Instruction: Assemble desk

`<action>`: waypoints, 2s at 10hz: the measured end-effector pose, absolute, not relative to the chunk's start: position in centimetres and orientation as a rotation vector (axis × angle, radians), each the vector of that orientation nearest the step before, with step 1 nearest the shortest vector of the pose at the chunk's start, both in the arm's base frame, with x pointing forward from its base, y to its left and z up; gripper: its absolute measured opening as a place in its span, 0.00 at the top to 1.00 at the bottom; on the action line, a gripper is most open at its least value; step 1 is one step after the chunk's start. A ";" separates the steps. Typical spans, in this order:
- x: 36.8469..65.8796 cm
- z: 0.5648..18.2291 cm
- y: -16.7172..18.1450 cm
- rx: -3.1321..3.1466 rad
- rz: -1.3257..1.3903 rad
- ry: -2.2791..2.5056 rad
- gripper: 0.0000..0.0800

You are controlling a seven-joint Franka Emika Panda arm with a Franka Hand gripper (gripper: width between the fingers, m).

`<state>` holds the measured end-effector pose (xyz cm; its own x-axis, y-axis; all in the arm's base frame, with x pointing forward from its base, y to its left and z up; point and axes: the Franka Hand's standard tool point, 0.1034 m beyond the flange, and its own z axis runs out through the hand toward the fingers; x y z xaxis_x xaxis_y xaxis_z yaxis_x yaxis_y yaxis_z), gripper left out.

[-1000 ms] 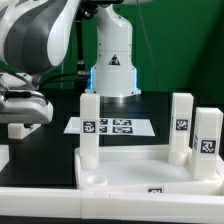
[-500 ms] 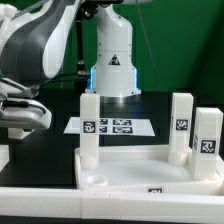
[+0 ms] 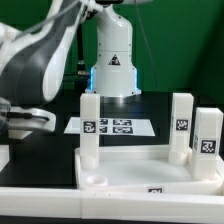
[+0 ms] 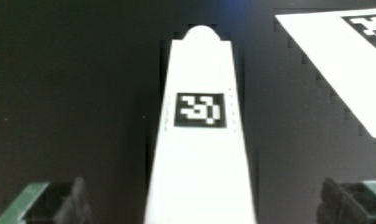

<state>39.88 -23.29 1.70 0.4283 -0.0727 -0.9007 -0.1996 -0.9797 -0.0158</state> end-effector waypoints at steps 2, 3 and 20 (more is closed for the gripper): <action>40.3 1.0 -23.5 -2.557 1.612 0.238 0.19; 40.3 0.9 -23.6 -2.560 1.609 0.239 0.19; 44.4 5.4 -21.7 -2.698 1.399 0.091 0.64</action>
Offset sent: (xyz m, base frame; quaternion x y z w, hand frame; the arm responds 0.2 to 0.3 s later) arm 0.0079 -0.0088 -0.0063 -0.0263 0.0103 -0.0120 0.9995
